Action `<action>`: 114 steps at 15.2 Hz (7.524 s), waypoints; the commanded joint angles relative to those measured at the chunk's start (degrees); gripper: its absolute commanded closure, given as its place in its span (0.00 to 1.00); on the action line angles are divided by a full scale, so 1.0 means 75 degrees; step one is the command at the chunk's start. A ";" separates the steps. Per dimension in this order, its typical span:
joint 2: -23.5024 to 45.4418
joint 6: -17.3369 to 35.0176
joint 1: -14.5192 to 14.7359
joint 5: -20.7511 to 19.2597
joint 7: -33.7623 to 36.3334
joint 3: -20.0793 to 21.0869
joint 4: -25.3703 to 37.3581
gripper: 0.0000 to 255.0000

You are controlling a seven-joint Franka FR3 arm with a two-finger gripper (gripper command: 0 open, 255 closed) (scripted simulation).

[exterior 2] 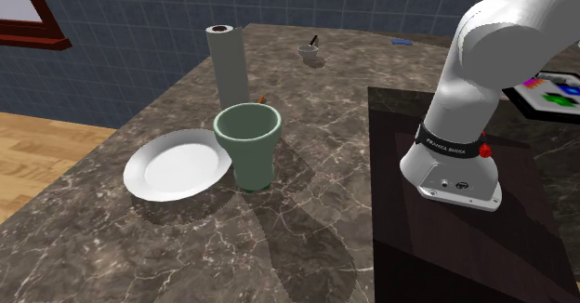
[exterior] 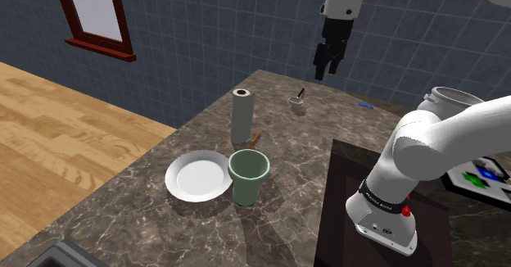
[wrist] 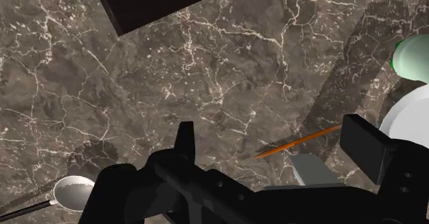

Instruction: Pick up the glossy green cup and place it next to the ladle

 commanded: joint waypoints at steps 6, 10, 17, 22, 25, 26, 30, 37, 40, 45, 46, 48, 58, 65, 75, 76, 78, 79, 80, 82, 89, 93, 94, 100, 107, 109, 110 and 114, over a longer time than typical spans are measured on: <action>-0.0265 0.0856 0.0257 0.0674 0.0875 0.0647 -0.0923 0.00; -0.0264 0.1636 0.0525 0.1244 0.1563 0.1216 -0.1498 0.00; 0.0296 0.3229 0.1042 0.2223 0.2736 0.2317 -0.2091 0.00; 0.1151 0.4509 0.1323 0.2791 0.3556 0.3171 -0.2151 0.00; 0.1733 0.5202 0.1397 0.2987 0.4000 0.3638 -0.2056 0.00; 0.1807 0.5329 0.1399 0.3003 0.3999 0.3670 -0.2109 0.00; 0.2132 0.5851 0.1401 0.3065 0.3997 0.3804 -0.2302 0.00; 0.2366 0.6196 0.1397 0.3098 0.3999 0.3891 -0.2411 0.00; 0.2366 0.6194 0.1397 0.3097 0.3999 0.3891 -0.2410 0.00; 0.2366 0.6195 0.1397 0.3097 0.3999 0.3891 -0.2411 1.00; 0.2366 0.6195 0.1397 0.3097 0.3999 0.3891 -0.2410 1.00; 0.2367 0.6195 0.1397 0.3097 0.3999 0.3891 -0.2410 1.00; 0.1815 0.5175 0.1384 0.2965 0.4065 0.3684 -0.1936 1.00; 0.1480 0.4344 0.1354 0.2834 0.4131 0.3514 -0.1436 1.00; 0.1212 0.3242 0.1296 0.2648 0.4231 0.3296 -0.0597 1.00; 0.1198 0.3137 0.1290 0.2630 0.4241 0.3277 -0.0506 1.00; 0.1175 0.2928 0.1277 0.2595 0.4262 0.3238 -0.0320 1.00; 0.1166 0.2824 0.1270 0.2578 0.4273 0.3219 -0.0224 1.00; 0.1160 0.2721 0.1263 0.2560 0.4284 0.3201 -0.0128 1.00; 0.1153 0.2518 0.1249 0.2527 0.4305 0.3166 0.0069 1.00; 0.1185 0.1821 0.1201 0.2414 0.4385 0.3054 0.0799 1.00; 0.1239 0.1782 0.1070 0.2263 0.4030 0.2754 0.0821 1.00; 0.1272 0.1820 0.1004 0.2195 0.3847 0.2615 0.0782 1.00; 0.1655 0.2078 0.0590 0.1780 0.2780 0.1807 0.0727 1.00; 0.2463 0.2393 0.0113 0.1364 0.1592 0.0932 0.1059 1.00; 0.2756 0.2474 -0.0014 0.1274 0.1264 0.0695 0.1233 1.00; 0.2912 0.2511 -0.0075 0.1235 0.1100 0.0580 0.1333 1.00; 0.3595 0.2635 -0.0307 0.1128 0.0456 0.0136 0.1822 1.00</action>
